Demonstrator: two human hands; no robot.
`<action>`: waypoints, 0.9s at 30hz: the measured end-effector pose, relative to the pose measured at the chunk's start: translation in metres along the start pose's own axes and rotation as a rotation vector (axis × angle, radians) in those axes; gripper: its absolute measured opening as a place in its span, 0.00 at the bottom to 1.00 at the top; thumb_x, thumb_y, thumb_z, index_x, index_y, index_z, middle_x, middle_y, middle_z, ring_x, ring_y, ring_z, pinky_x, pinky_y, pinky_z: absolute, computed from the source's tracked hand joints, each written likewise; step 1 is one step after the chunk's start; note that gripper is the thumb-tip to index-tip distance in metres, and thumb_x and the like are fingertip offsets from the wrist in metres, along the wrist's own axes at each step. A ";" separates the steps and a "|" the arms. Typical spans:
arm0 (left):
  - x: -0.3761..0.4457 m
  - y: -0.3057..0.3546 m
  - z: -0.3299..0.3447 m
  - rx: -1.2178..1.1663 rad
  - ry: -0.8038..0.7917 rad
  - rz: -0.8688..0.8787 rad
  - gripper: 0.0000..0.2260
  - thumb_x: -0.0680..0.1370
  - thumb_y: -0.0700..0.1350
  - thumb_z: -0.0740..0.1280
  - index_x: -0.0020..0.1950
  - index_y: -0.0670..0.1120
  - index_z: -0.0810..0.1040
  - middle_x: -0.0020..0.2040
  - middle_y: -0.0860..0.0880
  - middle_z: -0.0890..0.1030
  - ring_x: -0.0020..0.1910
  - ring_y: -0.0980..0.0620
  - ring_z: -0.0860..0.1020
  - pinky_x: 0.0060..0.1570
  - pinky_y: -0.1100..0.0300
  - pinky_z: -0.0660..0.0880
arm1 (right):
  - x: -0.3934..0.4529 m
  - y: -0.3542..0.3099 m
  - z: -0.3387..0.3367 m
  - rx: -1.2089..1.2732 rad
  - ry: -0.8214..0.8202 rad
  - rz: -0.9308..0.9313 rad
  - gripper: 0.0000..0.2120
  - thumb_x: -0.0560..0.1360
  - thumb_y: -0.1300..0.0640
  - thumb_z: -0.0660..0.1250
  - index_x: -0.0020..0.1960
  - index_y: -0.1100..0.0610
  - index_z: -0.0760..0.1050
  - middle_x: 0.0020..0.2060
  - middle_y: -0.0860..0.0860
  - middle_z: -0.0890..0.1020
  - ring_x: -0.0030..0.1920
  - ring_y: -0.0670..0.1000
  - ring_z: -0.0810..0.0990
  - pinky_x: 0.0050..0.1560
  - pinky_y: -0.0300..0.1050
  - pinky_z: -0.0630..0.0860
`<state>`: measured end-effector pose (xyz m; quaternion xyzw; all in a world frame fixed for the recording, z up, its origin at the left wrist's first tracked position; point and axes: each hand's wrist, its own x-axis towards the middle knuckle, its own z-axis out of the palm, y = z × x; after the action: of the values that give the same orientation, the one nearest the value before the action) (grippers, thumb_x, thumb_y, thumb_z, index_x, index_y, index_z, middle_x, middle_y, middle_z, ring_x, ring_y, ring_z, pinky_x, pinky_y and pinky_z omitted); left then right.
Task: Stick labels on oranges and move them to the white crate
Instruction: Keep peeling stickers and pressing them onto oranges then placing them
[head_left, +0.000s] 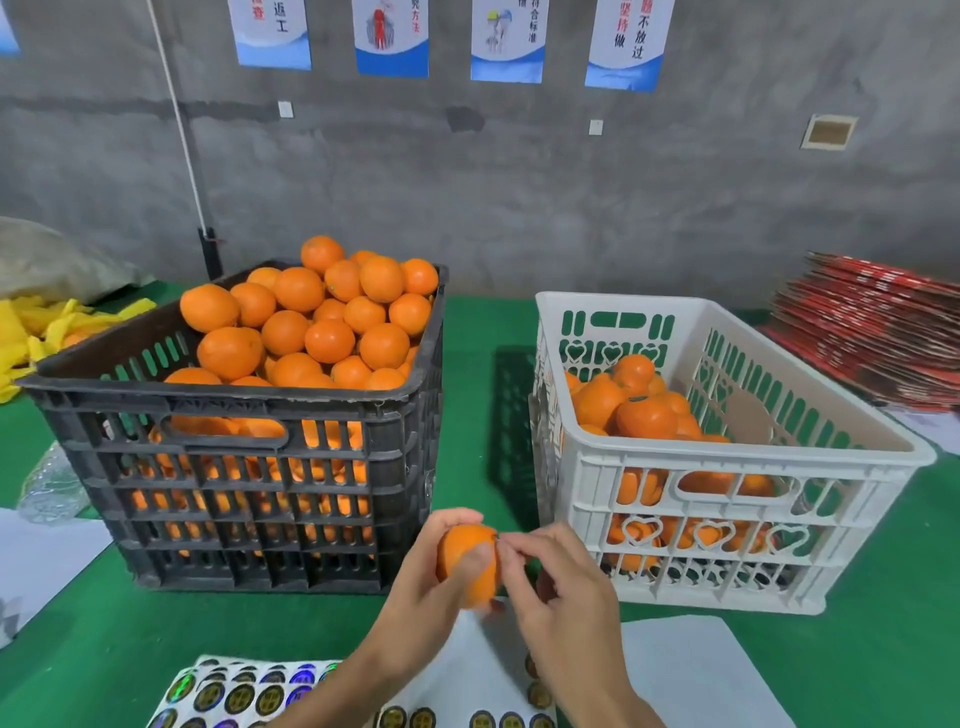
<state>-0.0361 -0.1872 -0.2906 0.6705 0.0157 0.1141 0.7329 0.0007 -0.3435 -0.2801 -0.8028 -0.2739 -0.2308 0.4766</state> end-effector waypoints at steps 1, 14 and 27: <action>0.003 0.008 0.002 -0.042 0.007 0.005 0.21 0.76 0.56 0.71 0.65 0.47 0.75 0.58 0.39 0.78 0.53 0.42 0.81 0.48 0.46 0.82 | 0.004 -0.007 -0.001 0.017 0.016 -0.047 0.04 0.79 0.53 0.71 0.51 0.44 0.81 0.45 0.40 0.76 0.42 0.45 0.78 0.38 0.43 0.75; 0.034 0.113 0.025 0.055 -0.025 0.116 0.30 0.70 0.76 0.65 0.70 0.69 0.71 0.69 0.58 0.76 0.69 0.55 0.76 0.72 0.47 0.69 | 0.070 -0.068 -0.038 -0.509 0.193 -0.302 0.35 0.76 0.39 0.69 0.72 0.64 0.72 0.65 0.57 0.81 0.48 0.56 0.86 0.46 0.49 0.82; 0.157 0.192 -0.080 1.333 0.014 -0.178 0.20 0.82 0.52 0.63 0.73 0.45 0.70 0.69 0.44 0.74 0.65 0.43 0.75 0.57 0.54 0.72 | 0.137 -0.044 -0.065 -0.565 0.192 -0.295 0.34 0.61 0.81 0.70 0.66 0.65 0.77 0.75 0.58 0.70 0.28 0.55 0.77 0.21 0.48 0.75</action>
<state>0.0745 -0.0652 -0.0888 0.9750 0.1428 0.0234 0.1686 0.0666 -0.3537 -0.1370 -0.8296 -0.2661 -0.4387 0.2203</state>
